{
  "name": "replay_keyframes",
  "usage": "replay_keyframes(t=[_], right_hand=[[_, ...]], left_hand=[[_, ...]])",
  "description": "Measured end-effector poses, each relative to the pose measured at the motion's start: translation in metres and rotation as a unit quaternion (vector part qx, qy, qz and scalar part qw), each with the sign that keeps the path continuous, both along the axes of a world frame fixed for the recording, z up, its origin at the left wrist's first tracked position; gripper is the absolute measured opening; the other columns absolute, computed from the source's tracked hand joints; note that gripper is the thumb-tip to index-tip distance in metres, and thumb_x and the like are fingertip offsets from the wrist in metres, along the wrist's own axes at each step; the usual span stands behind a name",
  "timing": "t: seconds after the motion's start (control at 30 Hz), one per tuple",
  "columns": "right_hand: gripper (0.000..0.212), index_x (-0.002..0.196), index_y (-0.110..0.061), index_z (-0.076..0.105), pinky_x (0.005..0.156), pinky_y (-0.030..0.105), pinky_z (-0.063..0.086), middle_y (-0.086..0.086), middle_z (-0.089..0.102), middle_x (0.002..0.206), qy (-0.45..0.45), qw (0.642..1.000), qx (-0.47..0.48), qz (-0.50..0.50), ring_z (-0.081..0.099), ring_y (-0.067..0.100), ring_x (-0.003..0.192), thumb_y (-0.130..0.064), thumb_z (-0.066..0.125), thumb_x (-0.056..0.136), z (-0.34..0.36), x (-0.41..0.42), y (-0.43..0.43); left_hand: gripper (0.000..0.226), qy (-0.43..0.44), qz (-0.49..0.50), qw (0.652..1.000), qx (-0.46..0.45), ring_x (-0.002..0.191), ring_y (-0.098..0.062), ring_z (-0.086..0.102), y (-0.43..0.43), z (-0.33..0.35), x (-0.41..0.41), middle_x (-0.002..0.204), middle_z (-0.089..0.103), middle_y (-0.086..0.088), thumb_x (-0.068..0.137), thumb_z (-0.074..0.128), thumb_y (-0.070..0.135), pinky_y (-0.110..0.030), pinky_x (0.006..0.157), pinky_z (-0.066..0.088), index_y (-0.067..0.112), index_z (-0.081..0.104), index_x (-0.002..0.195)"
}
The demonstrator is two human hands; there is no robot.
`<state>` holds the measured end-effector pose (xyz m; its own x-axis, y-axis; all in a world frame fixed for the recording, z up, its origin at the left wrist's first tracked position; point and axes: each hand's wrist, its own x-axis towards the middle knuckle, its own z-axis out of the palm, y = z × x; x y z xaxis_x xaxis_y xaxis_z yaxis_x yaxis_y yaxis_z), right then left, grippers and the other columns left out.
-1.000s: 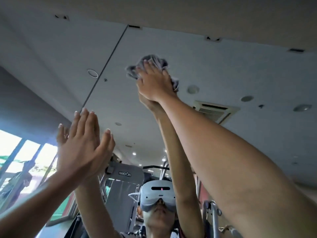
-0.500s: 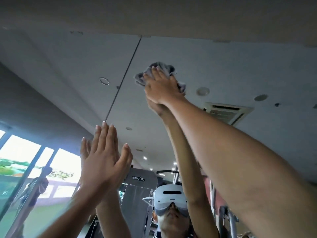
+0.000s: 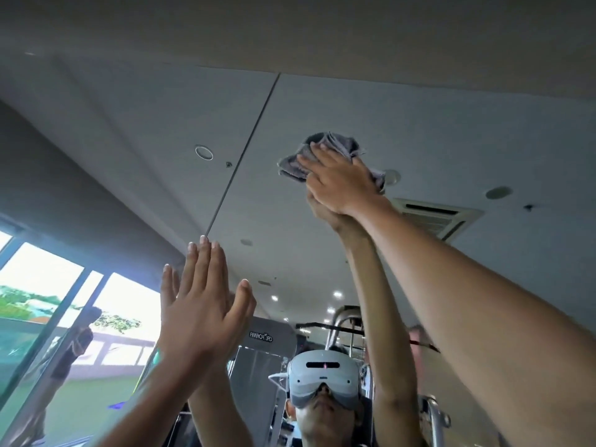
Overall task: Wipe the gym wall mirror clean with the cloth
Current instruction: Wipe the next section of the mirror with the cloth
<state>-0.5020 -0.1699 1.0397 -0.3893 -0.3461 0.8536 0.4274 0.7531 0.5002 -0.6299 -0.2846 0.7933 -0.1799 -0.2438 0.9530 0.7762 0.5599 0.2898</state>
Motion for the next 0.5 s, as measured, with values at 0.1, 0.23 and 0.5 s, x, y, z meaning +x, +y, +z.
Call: replay_keyframes(t=[0.1,0.23,0.5], right_hand=[[0.053,0.157,-0.027,0.024,0.12,0.047,0.012,0.0,0.01,0.167,0.054,0.997,-0.037,0.041,0.008,0.016,0.153,-0.033,0.03,0.105,-0.028,-0.03,-0.037],[0.053,0.158,-0.033,0.015,0.12,0.048,0.015,-0.004,0.002,0.168,-0.123,0.98,0.154,-0.032,0.014,0.018,0.152,-0.035,0.027,0.107,-0.082,-0.05,-0.073],[0.047,0.15,-0.048,0.029,0.119,0.042,0.004,-0.019,0.014,0.163,-0.188,0.968,0.165,0.028,0.012,0.008,0.151,-0.035,0.033,0.105,-0.074,0.041,0.033]], left_hand=[[0.084,0.0,0.005,1.0,-0.007,0.153,-0.011,-0.009,-0.001,-0.003,-0.002,0.167,-0.002,0.003,0.091,0.003,0.064,-0.038,0.124,-0.011,0.016,0.008,0.16],[0.084,-0.002,0.006,1.0,0.013,0.154,-0.012,-0.005,-0.001,-0.018,-0.004,0.167,0.001,0.001,0.092,0.005,0.066,-0.033,0.122,-0.011,0.015,0.009,0.159],[0.079,-0.018,0.044,0.999,-0.013,0.155,-0.016,0.0,-0.005,-0.038,-0.008,0.167,0.002,-0.004,0.098,0.011,0.06,-0.029,0.118,-0.016,0.009,0.014,0.159]])
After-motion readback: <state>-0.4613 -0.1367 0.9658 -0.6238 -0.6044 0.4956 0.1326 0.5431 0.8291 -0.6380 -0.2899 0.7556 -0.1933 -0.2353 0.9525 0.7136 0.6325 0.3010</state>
